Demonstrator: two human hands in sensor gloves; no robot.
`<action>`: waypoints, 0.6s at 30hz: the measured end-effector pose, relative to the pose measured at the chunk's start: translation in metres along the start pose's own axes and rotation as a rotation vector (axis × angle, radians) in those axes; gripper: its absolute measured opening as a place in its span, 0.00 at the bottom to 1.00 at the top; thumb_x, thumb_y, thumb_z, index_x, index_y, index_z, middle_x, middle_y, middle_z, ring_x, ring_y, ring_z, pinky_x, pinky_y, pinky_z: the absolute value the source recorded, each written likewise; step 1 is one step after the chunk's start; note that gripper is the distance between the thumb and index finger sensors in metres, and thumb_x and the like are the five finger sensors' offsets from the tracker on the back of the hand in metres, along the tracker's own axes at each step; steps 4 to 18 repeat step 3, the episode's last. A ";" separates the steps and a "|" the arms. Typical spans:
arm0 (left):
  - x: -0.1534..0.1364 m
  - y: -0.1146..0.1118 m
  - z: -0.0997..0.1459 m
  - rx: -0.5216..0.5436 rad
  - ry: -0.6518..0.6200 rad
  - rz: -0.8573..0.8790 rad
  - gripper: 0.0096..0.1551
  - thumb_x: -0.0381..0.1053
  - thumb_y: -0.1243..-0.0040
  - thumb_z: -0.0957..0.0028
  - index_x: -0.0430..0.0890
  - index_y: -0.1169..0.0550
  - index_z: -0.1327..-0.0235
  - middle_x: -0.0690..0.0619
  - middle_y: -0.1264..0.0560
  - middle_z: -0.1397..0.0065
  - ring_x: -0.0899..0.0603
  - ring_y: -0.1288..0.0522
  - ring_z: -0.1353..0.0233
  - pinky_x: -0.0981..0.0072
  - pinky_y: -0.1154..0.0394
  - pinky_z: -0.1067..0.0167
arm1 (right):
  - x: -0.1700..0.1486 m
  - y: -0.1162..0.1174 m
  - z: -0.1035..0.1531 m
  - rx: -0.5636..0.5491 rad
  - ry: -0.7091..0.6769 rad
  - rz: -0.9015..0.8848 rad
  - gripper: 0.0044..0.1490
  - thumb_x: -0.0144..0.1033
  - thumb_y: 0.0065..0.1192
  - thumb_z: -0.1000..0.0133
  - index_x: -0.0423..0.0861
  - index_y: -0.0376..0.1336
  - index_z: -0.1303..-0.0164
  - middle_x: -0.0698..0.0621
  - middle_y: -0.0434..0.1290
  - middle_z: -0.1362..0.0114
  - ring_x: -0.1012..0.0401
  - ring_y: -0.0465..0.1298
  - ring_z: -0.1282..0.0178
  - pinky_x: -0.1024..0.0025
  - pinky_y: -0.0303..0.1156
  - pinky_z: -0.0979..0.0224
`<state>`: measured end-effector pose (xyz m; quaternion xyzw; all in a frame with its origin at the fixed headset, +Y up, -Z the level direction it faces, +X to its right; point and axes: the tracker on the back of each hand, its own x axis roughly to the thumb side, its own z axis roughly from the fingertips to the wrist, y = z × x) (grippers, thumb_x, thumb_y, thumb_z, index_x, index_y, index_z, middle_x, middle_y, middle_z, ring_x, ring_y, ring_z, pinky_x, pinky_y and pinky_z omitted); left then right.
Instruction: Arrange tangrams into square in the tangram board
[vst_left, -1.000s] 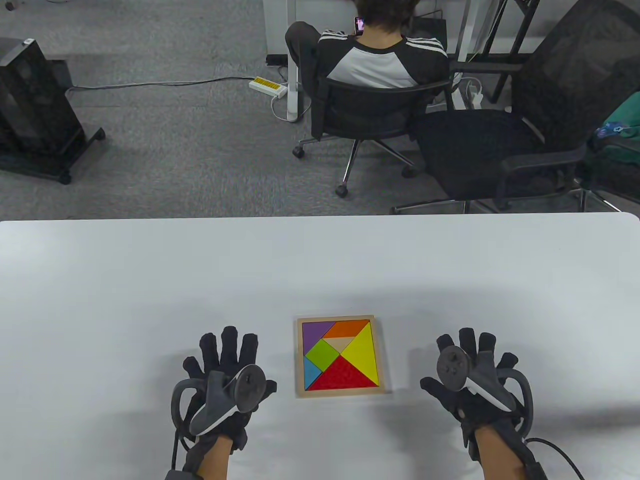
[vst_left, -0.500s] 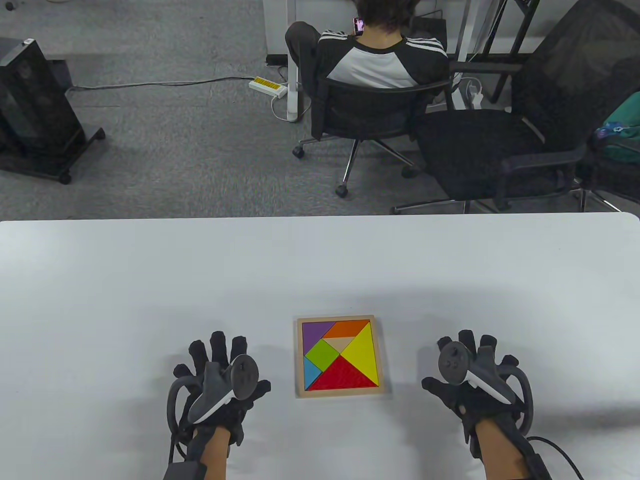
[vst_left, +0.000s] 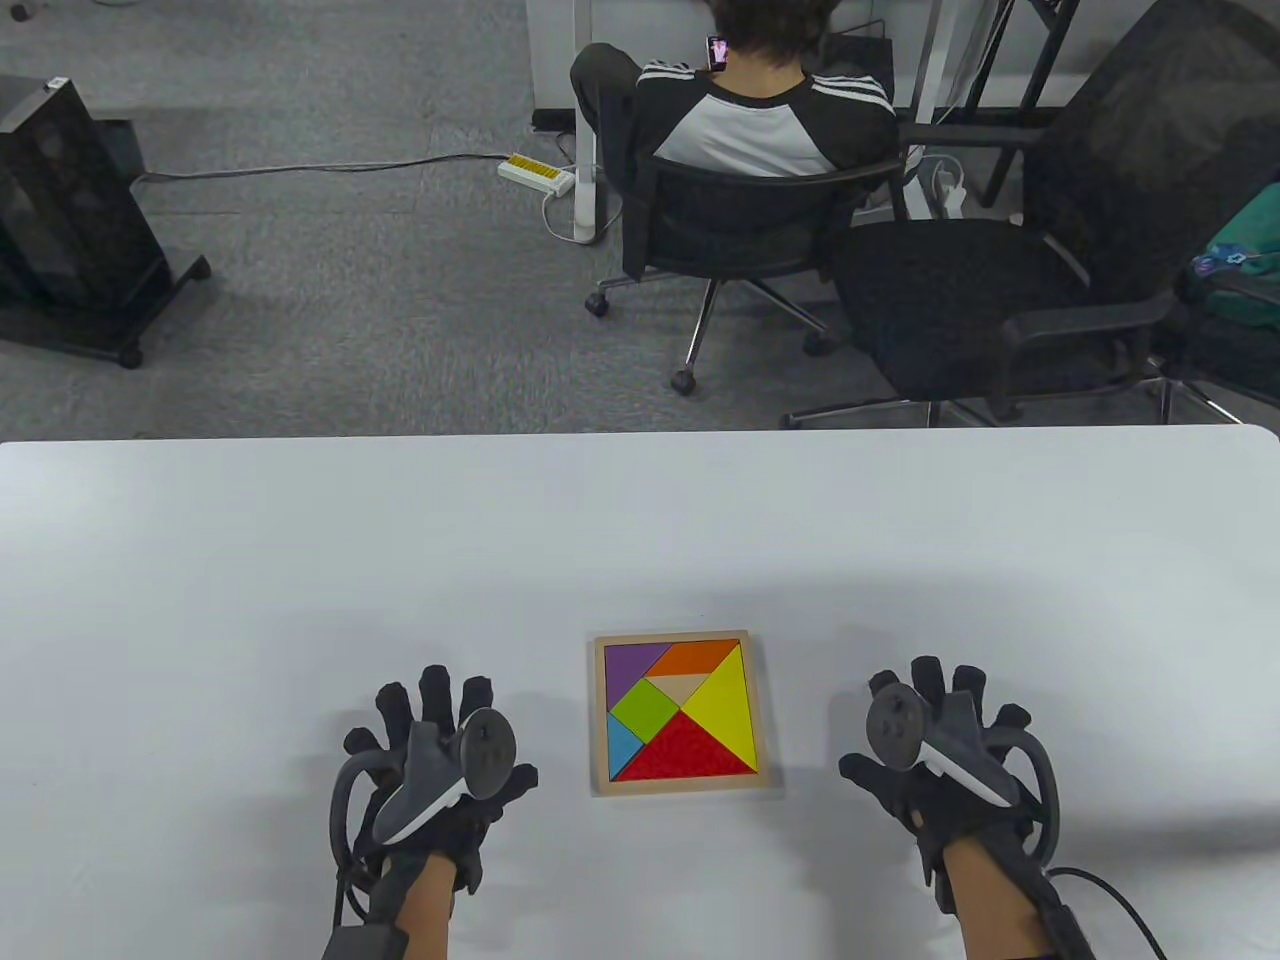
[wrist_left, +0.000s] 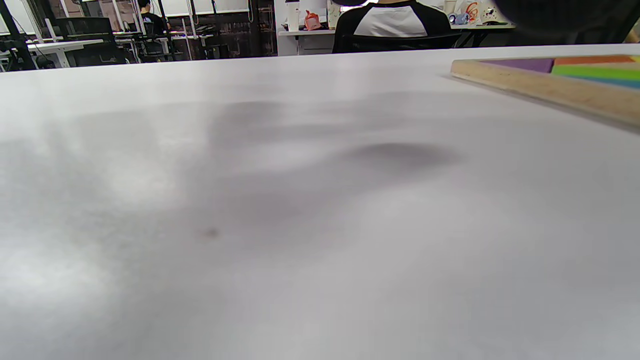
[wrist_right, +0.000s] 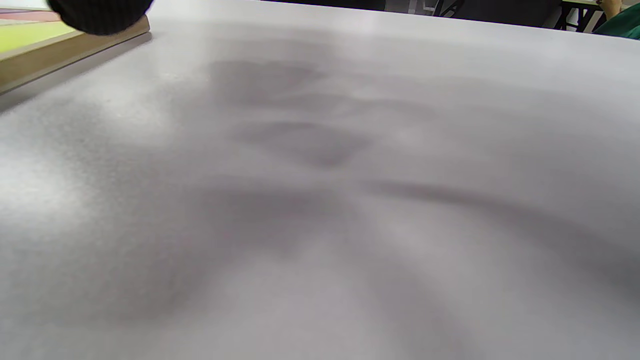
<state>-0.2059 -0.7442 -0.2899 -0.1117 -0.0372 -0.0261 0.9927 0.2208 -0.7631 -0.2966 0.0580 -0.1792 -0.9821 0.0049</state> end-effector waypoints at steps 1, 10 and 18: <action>0.000 0.000 0.000 -0.004 -0.003 0.002 0.60 0.74 0.50 0.51 0.44 0.50 0.12 0.29 0.59 0.13 0.11 0.56 0.21 0.09 0.50 0.40 | 0.000 0.000 0.000 0.000 -0.001 -0.001 0.60 0.68 0.50 0.48 0.52 0.35 0.12 0.41 0.29 0.10 0.31 0.29 0.14 0.18 0.34 0.25; 0.002 -0.001 0.001 -0.023 -0.010 -0.003 0.60 0.74 0.50 0.51 0.44 0.50 0.12 0.29 0.58 0.13 0.11 0.56 0.21 0.09 0.51 0.40 | 0.000 -0.001 0.001 -0.004 -0.003 -0.005 0.60 0.68 0.50 0.48 0.52 0.35 0.12 0.41 0.29 0.10 0.31 0.30 0.15 0.18 0.34 0.25; 0.002 -0.001 0.001 -0.023 -0.010 -0.003 0.60 0.74 0.50 0.51 0.44 0.50 0.12 0.29 0.58 0.13 0.11 0.56 0.21 0.09 0.51 0.40 | 0.000 -0.001 0.001 -0.004 -0.003 -0.005 0.60 0.68 0.50 0.48 0.52 0.35 0.12 0.41 0.29 0.10 0.31 0.30 0.15 0.18 0.34 0.25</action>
